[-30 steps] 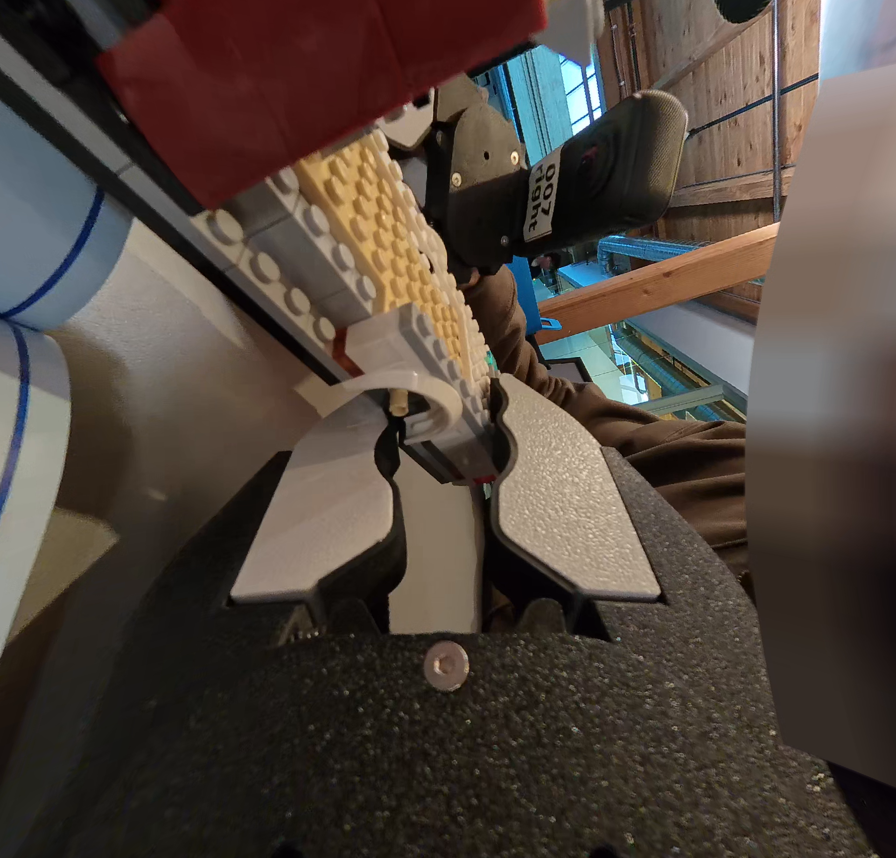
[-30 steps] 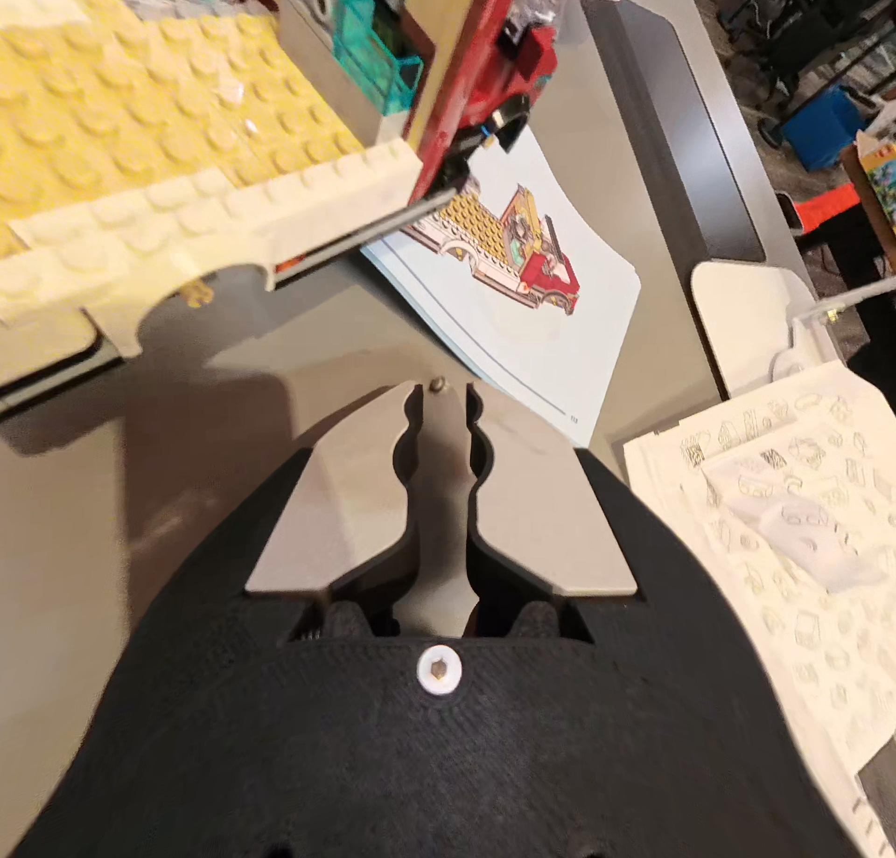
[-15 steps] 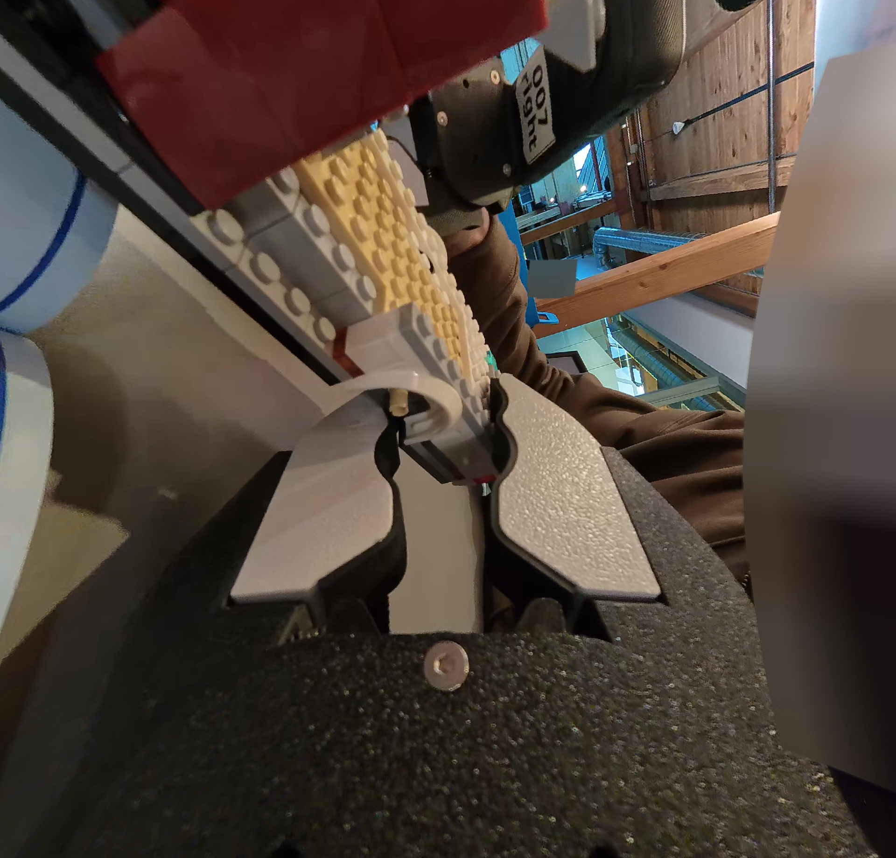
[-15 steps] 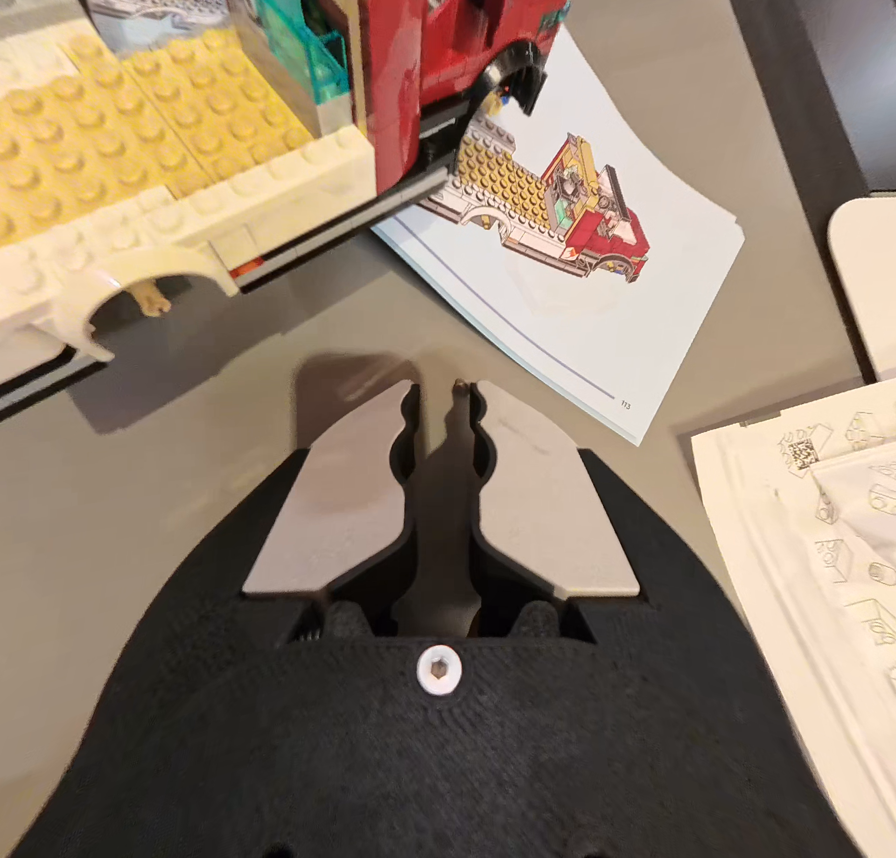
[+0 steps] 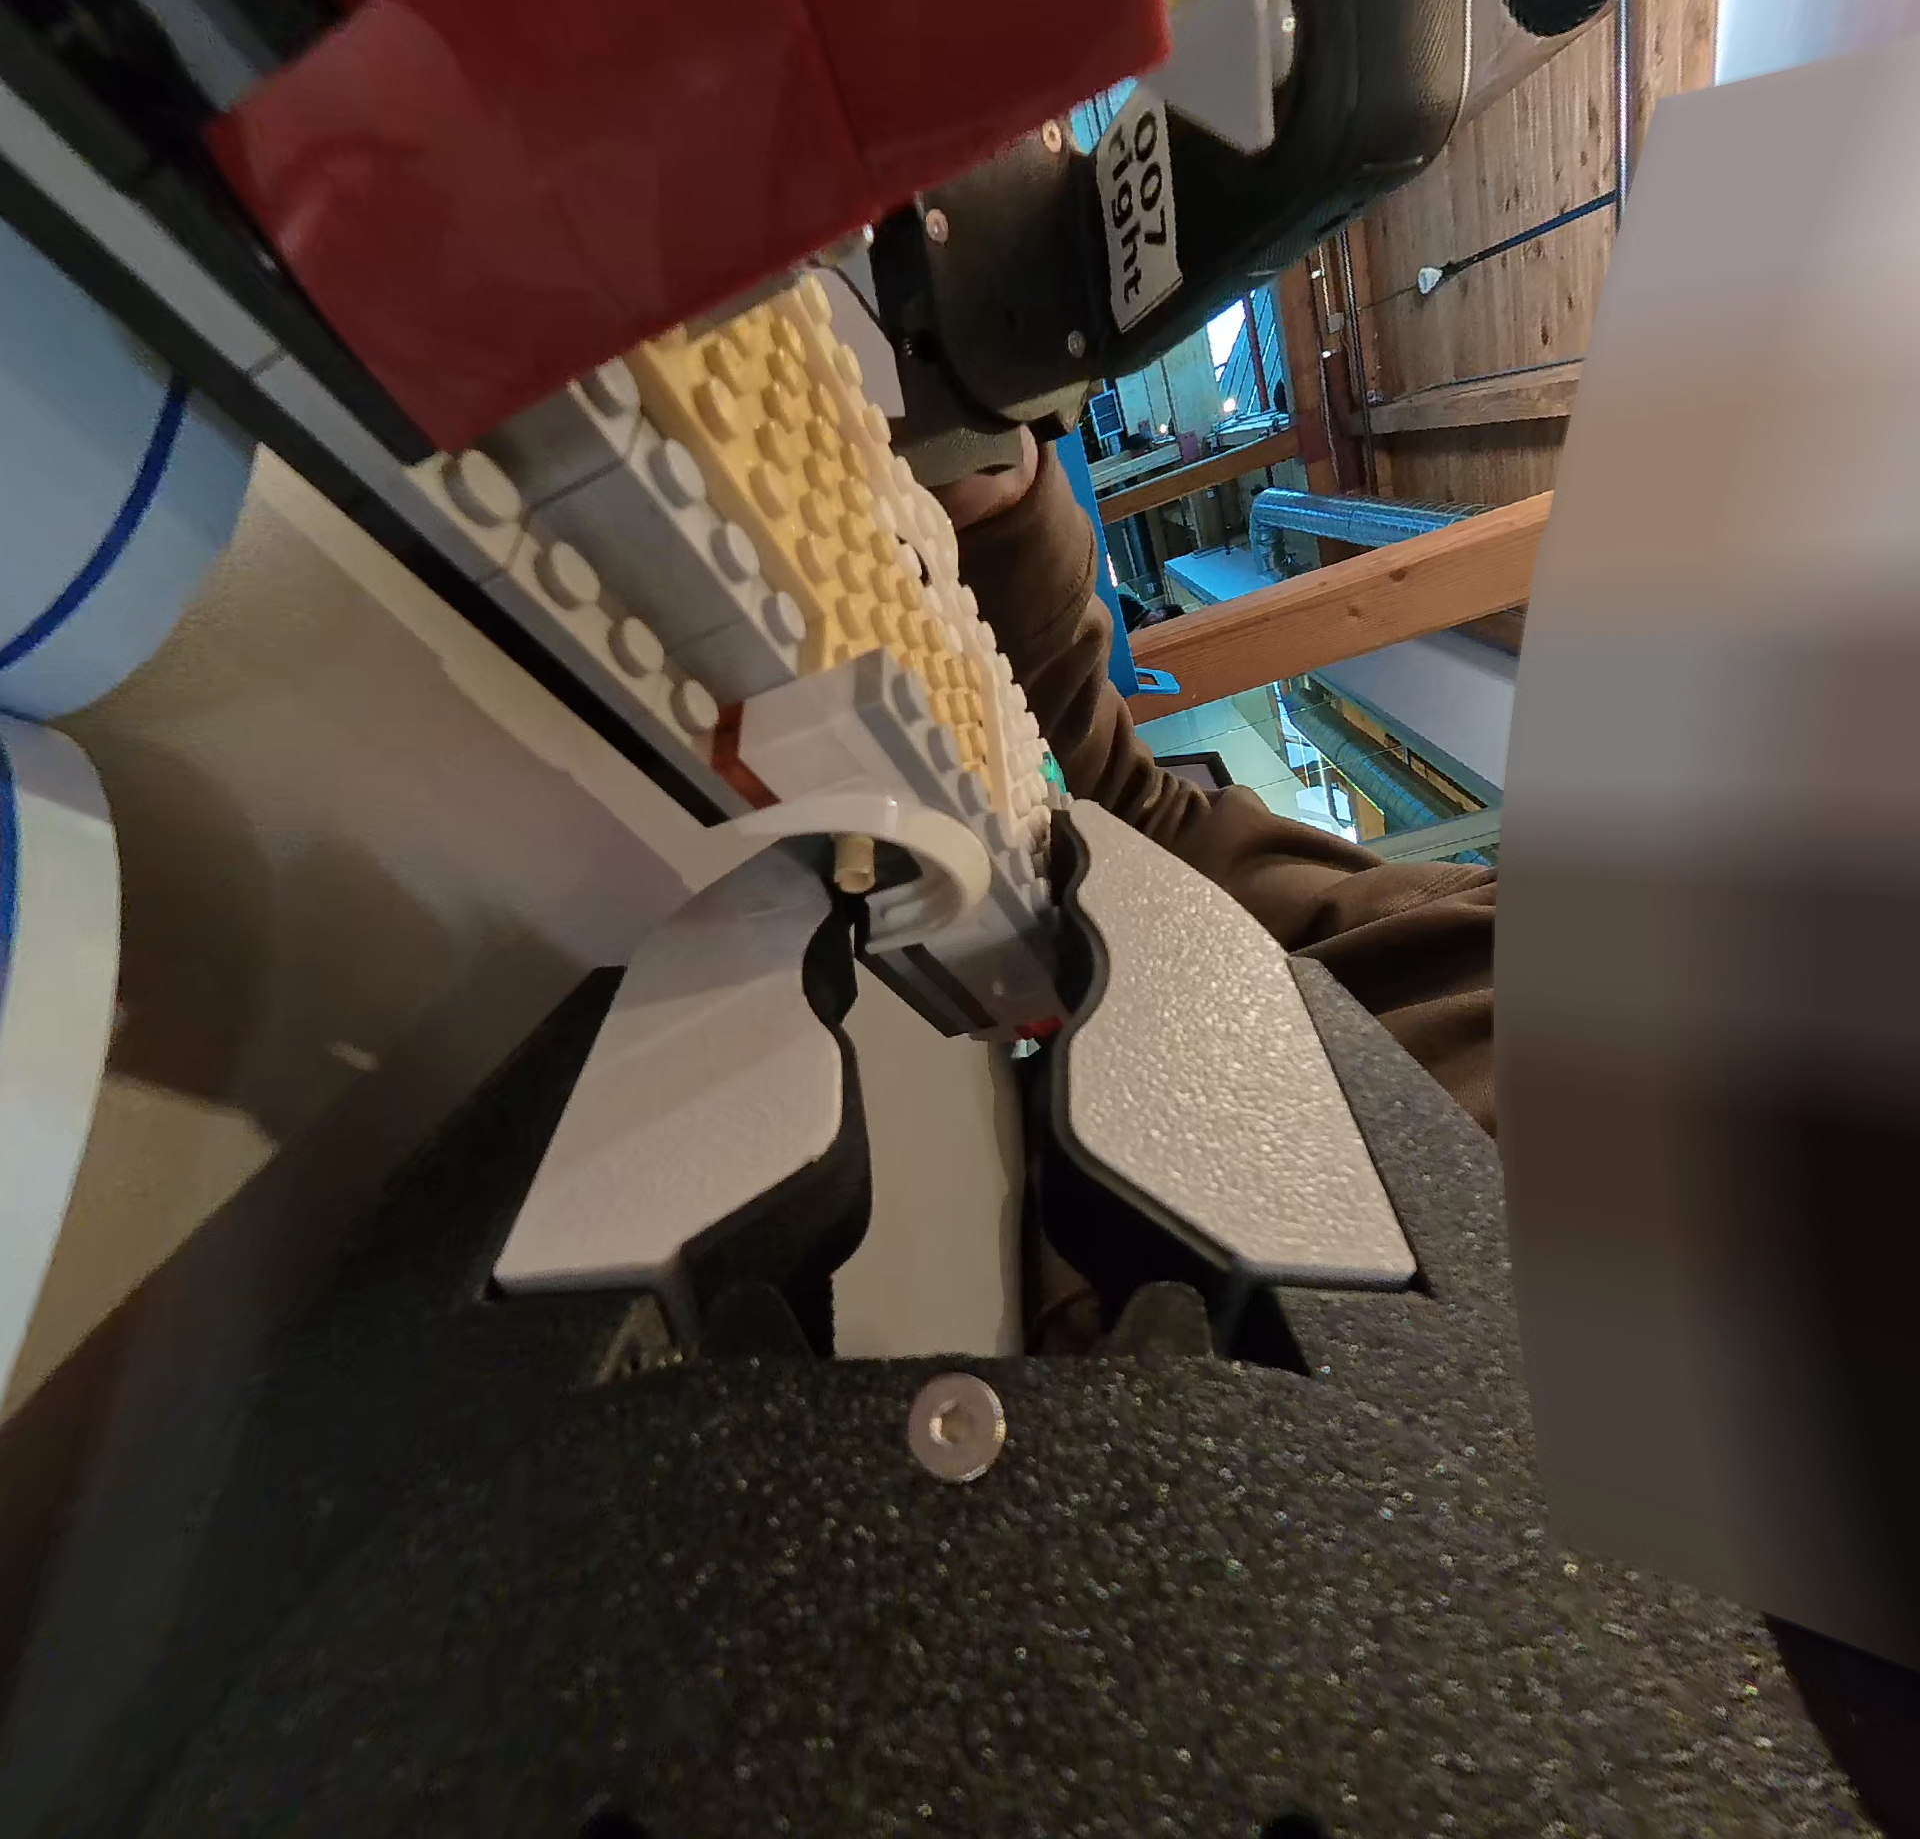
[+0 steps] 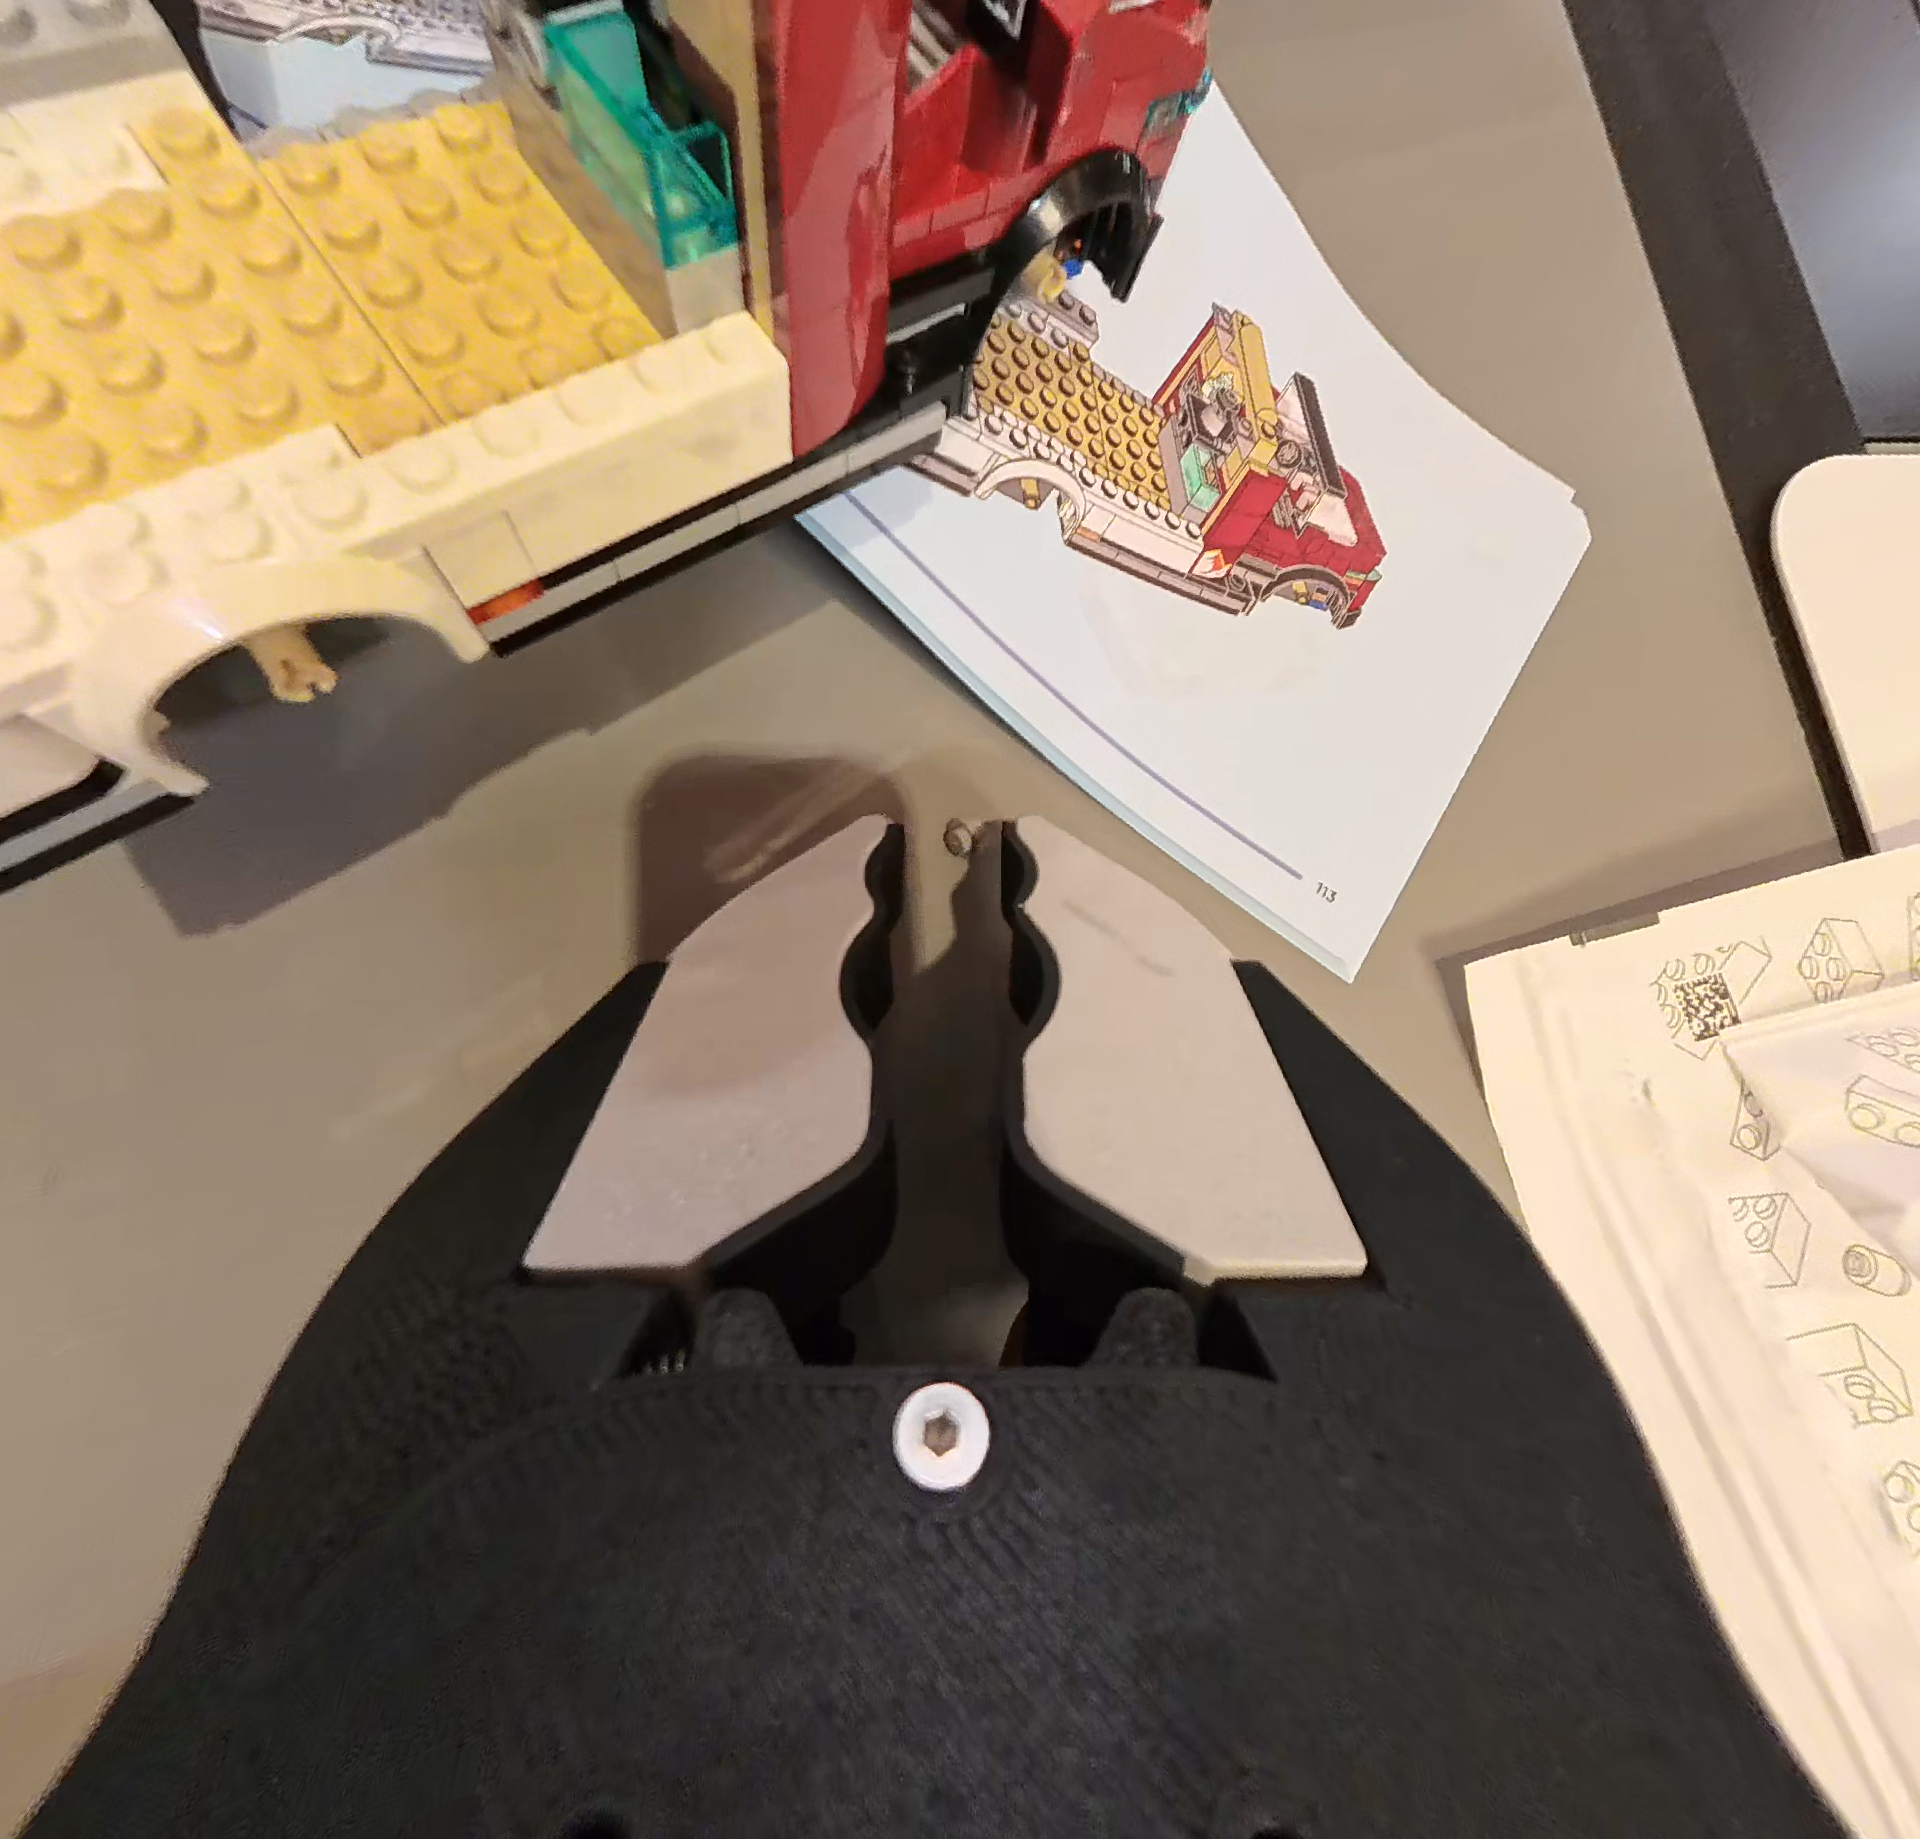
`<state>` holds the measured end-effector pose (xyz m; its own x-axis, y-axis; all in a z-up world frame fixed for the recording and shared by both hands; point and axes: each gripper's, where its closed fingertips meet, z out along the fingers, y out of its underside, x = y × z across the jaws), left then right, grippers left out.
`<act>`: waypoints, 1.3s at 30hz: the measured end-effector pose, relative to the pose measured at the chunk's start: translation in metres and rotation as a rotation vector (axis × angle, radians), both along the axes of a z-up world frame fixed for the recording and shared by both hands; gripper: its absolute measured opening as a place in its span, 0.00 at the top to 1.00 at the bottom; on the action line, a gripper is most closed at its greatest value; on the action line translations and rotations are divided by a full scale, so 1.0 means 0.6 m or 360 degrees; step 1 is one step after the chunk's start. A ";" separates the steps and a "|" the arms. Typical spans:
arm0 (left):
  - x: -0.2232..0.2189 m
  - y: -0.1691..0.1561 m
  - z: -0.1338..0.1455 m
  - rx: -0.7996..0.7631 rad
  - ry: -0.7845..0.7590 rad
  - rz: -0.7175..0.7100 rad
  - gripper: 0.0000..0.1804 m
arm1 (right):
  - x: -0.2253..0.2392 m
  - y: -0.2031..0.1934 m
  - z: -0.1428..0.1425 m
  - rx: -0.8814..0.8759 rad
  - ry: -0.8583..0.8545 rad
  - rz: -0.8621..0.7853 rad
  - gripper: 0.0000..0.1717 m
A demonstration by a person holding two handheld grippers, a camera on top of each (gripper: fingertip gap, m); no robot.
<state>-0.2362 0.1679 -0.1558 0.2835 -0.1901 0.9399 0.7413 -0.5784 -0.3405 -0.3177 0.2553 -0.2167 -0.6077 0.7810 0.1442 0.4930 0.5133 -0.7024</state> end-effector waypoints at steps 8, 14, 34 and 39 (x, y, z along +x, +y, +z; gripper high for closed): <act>0.000 0.000 0.000 0.0001 -0.0001 -0.0003 0.80 | -0.006 0.004 -0.004 -0.0034 -0.0063 -0.0038 0.94; 0.001 0.000 0.001 0.0007 0.0004 -0.0006 0.80 | 0.010 -0.005 -0.005 0.0005 -0.0072 0.0008 0.96; 0.001 -0.001 0.001 0.0013 0.0020 -0.0017 0.80 | 0.198 -0.055 -0.007 0.0121 -0.0417 0.0364 0.89; 0.001 -0.001 0.000 0.0012 0.0019 -0.0017 0.80 | 0.205 -0.058 0.010 0.0031 -0.0217 0.0245 0.88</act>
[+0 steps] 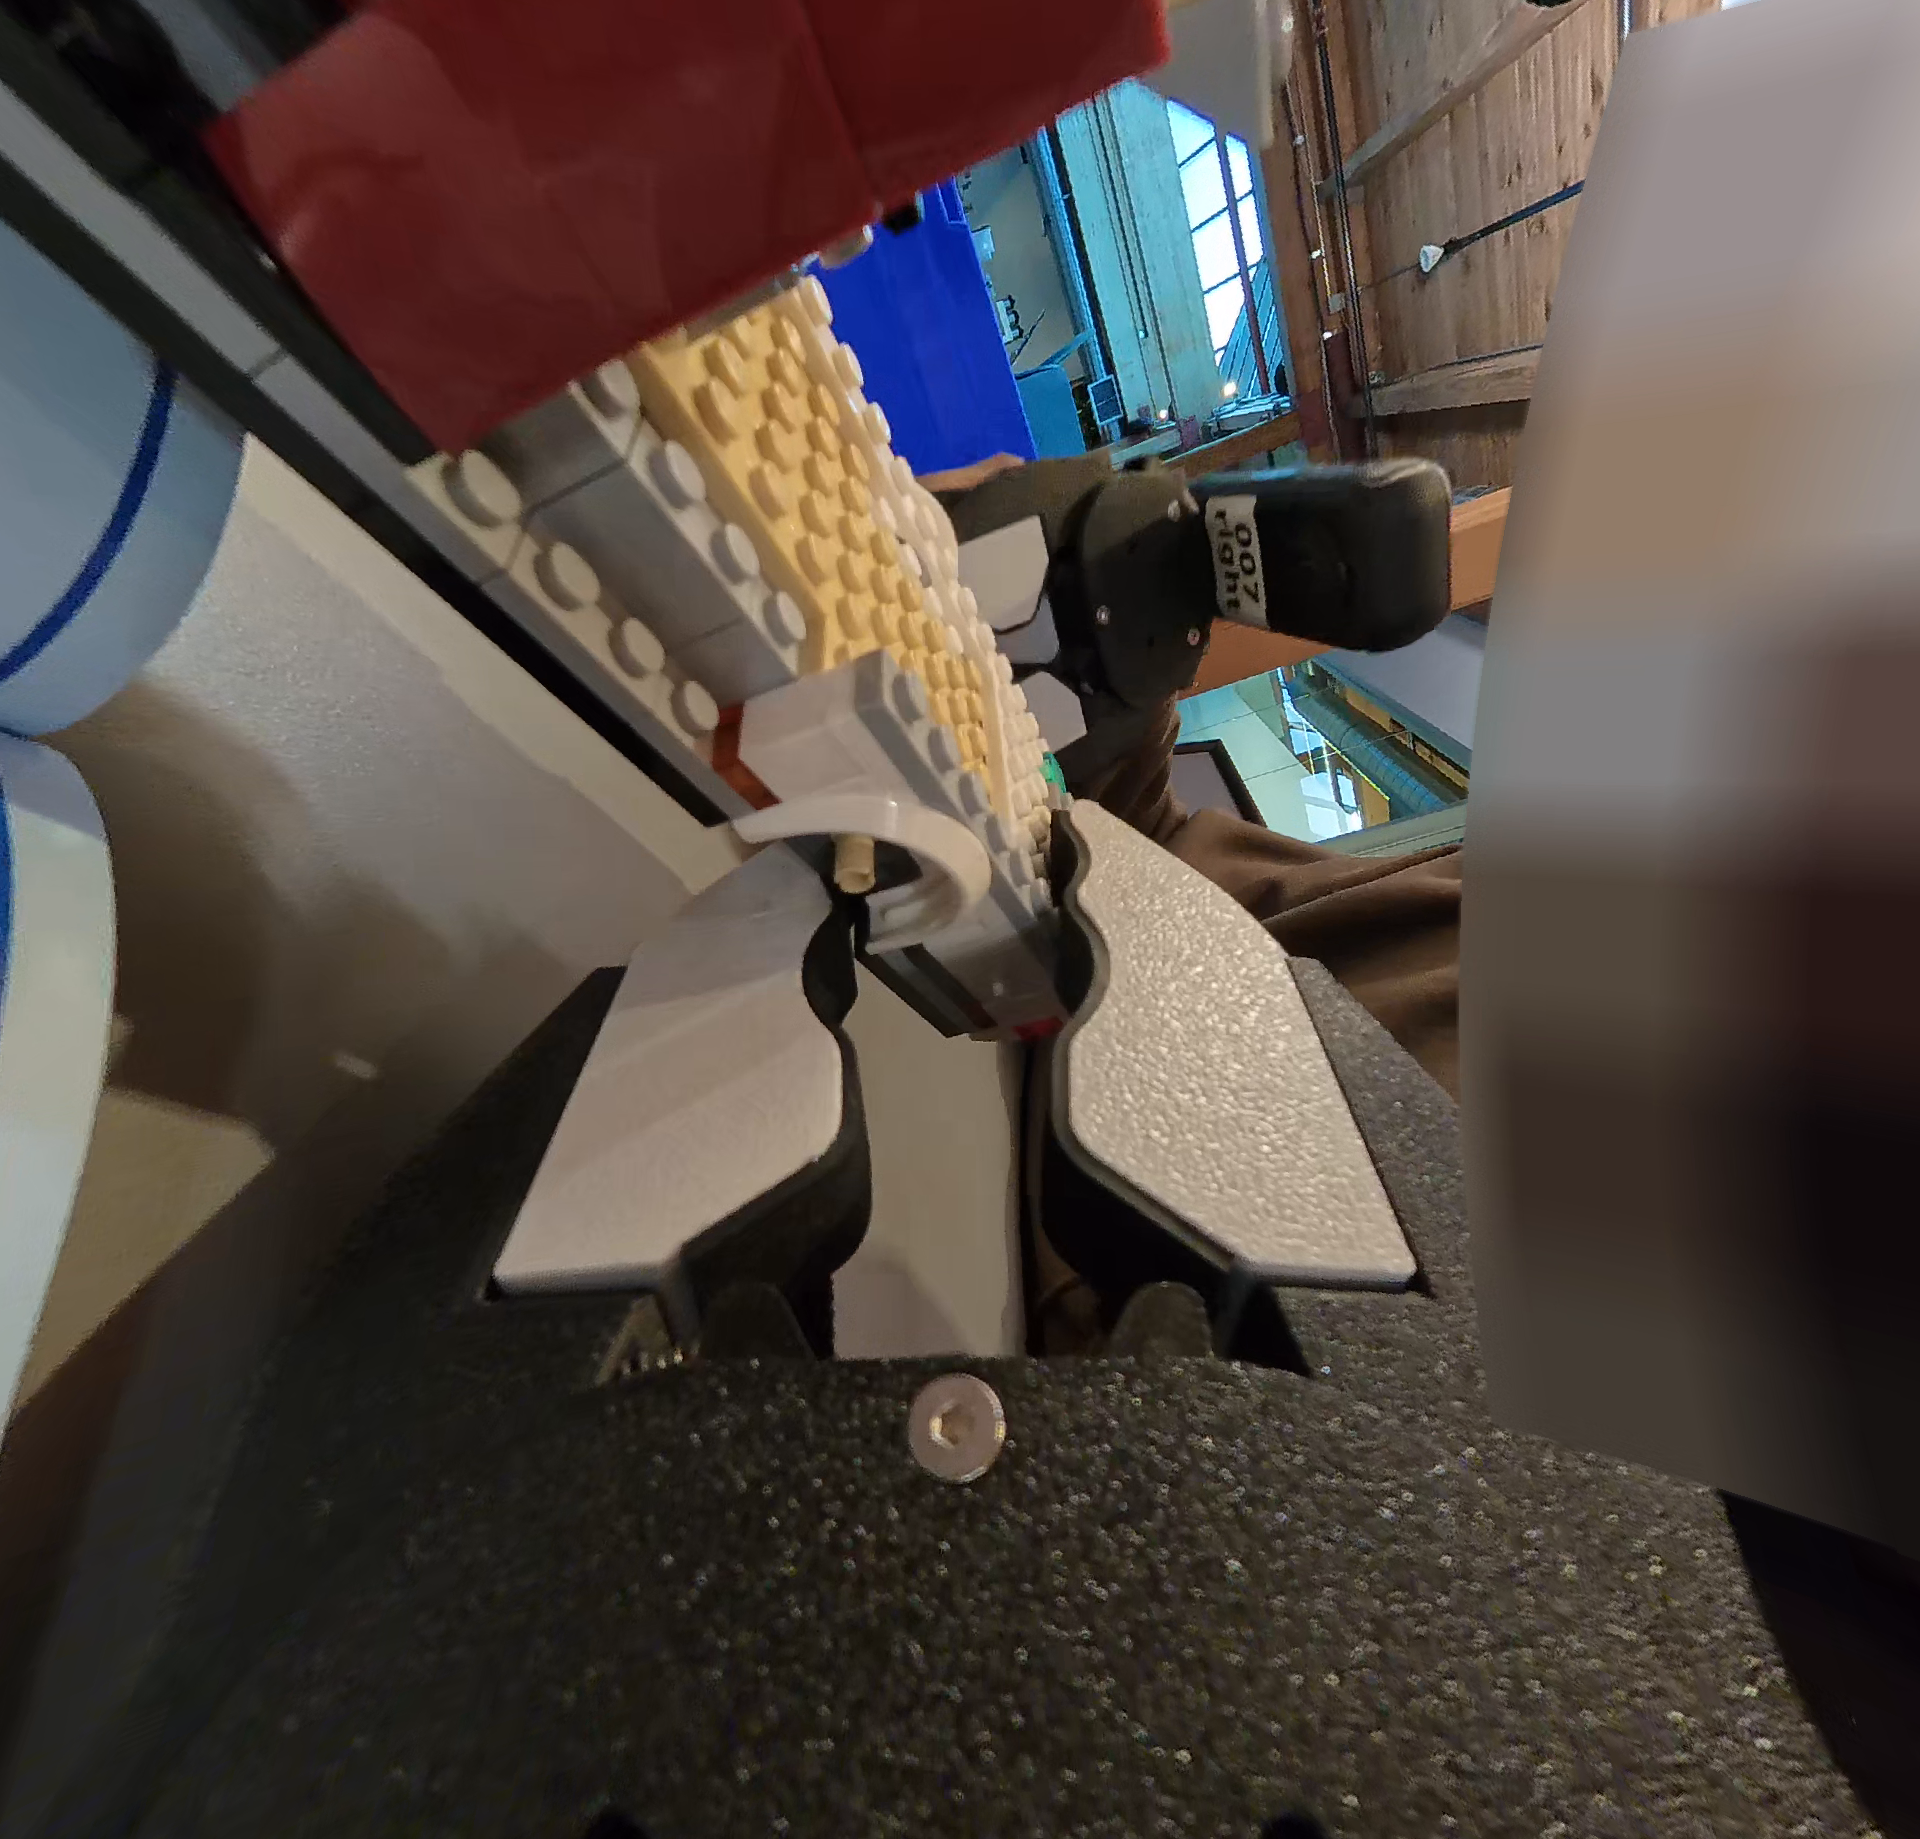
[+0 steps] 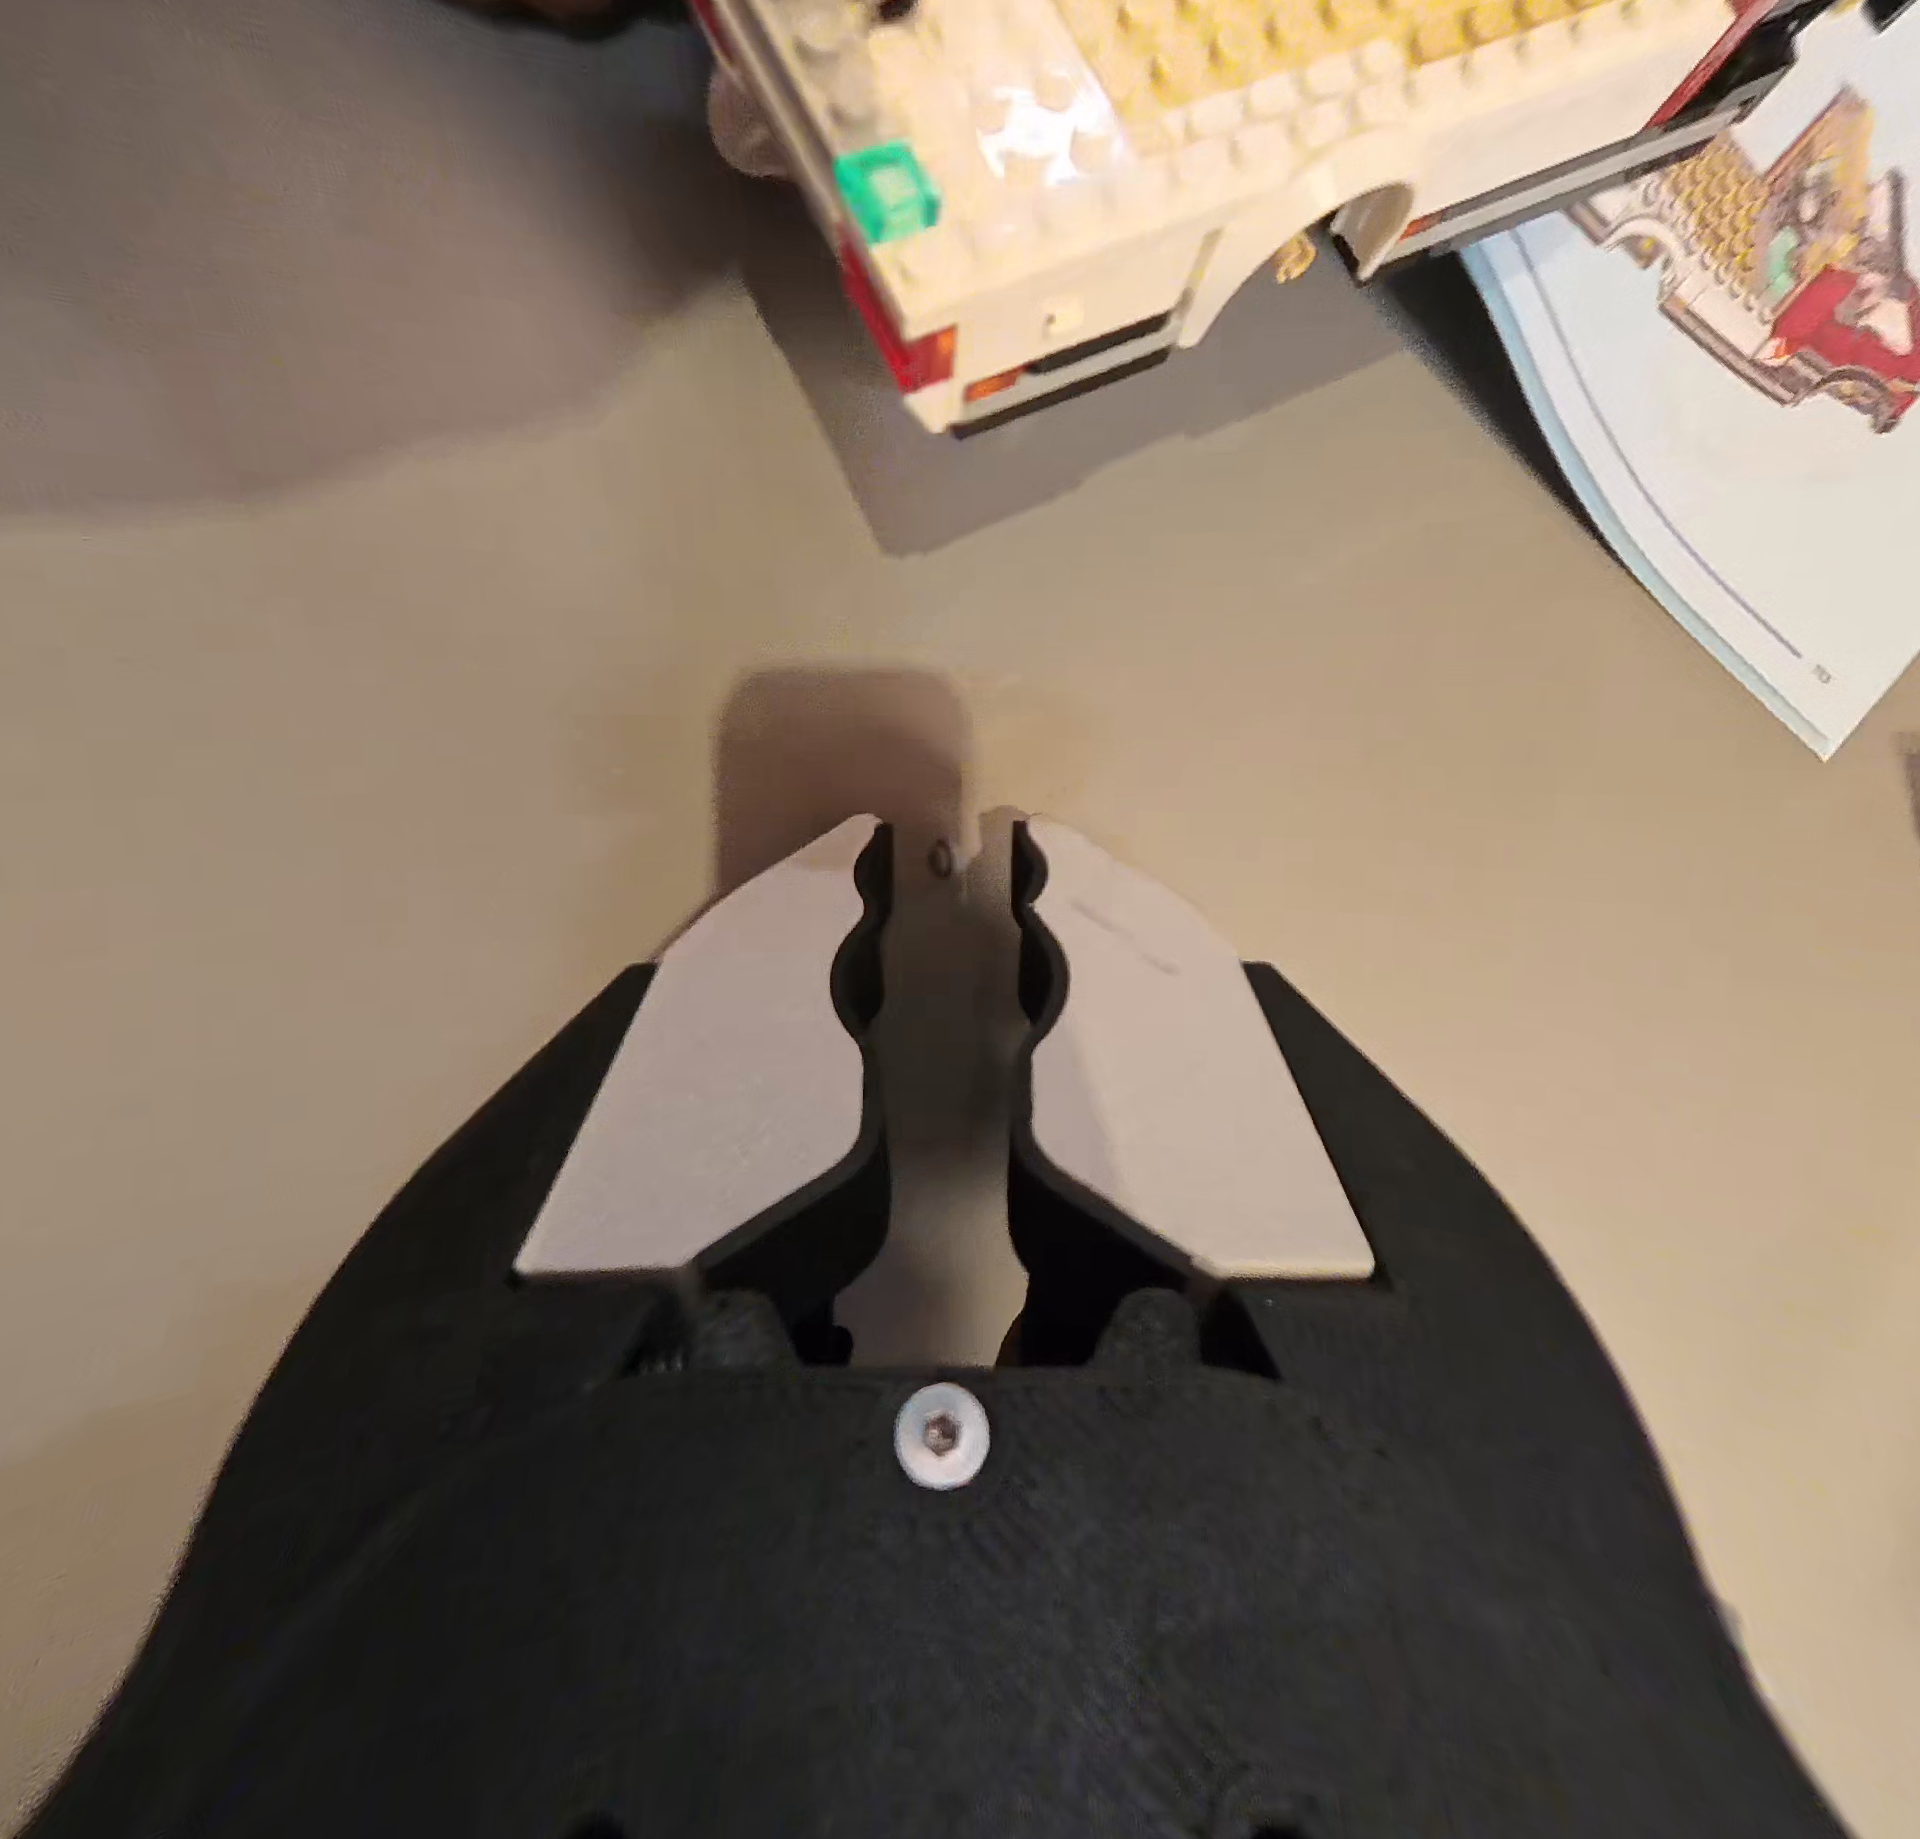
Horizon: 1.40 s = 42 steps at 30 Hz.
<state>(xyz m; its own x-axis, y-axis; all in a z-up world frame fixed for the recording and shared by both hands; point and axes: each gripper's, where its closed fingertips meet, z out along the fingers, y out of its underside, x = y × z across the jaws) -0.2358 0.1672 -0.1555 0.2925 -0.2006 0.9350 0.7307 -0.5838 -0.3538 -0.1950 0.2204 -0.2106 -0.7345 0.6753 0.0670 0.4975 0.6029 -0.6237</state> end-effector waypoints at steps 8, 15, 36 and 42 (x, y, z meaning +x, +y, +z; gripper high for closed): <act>0.001 0.000 -0.001 -0.0004 0.0002 -0.0005 0.80 | 0.014 -0.004 0.008 -0.0034 0.0262 -0.0200 0.86; 0.002 0.000 -0.002 -0.0006 0.0005 -0.0013 0.80 | 0.017 -0.016 0.000 -0.0064 0.0183 -0.0177 0.86; 0.003 0.000 -0.001 -0.0006 0.0002 -0.0016 0.80 | 0.004 0.027 0.007 -0.0103 0.0173 -0.0400 0.87; 0.004 -0.001 -0.001 -0.0006 0.0005 -0.0022 0.80 | -0.007 0.038 0.000 -0.0190 0.0141 -0.0477 0.89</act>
